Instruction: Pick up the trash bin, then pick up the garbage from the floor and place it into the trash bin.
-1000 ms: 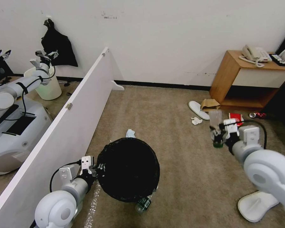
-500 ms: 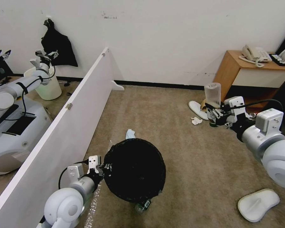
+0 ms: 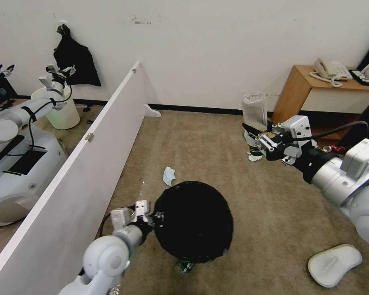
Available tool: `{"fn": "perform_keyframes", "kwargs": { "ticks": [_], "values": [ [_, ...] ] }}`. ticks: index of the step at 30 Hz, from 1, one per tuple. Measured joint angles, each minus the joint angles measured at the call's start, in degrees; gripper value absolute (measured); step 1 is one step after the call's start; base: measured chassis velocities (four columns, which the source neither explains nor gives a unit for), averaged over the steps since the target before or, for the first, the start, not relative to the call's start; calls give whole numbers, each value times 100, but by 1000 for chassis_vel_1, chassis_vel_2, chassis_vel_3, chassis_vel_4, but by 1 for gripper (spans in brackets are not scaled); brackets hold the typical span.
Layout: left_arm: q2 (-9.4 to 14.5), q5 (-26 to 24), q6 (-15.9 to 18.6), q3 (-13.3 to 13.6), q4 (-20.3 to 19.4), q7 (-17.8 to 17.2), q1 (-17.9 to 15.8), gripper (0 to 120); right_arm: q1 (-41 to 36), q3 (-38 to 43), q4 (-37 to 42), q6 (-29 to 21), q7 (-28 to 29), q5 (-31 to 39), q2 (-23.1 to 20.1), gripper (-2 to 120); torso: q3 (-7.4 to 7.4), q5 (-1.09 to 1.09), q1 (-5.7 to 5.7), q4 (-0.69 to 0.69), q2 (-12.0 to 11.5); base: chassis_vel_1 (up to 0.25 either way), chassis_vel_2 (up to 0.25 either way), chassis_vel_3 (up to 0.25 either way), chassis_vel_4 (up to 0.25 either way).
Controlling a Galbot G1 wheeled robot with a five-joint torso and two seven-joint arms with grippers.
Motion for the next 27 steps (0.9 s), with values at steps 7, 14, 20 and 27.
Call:
{"fn": "perform_keyframes", "kwargs": {
  "ticks": [7, 14, 20, 27],
  "values": [
    [-634, 143, 67, 510, 220, -162, -337, 2, -441, 223, 99, 87, -201, -174, -22, 24, 0, 1, 0, -2, 0, 0, 0, 0, 0],
    [-1127, 167, 113, 800, 393, -274, -533, 2, -534, 219, 102, 128, -356, -262, -34, 24, 0, 0, 0, -1, 0, 0, 0, 0, 0],
    [-1365, 31, 149, 908, 449, -406, -691, 2, -743, 227, 99, 165, -565, -442, -54, 24, 0, 0, 0, 0, 0, 0, 0, 0, 0],
    [-1510, -251, 227, 994, 382, -614, -790, 2, -1144, 236, 95, 184, -871, -949, 73, 24, 0, 0, 0, -1, 0, 0, 0, 0, 0]
  ]
}}
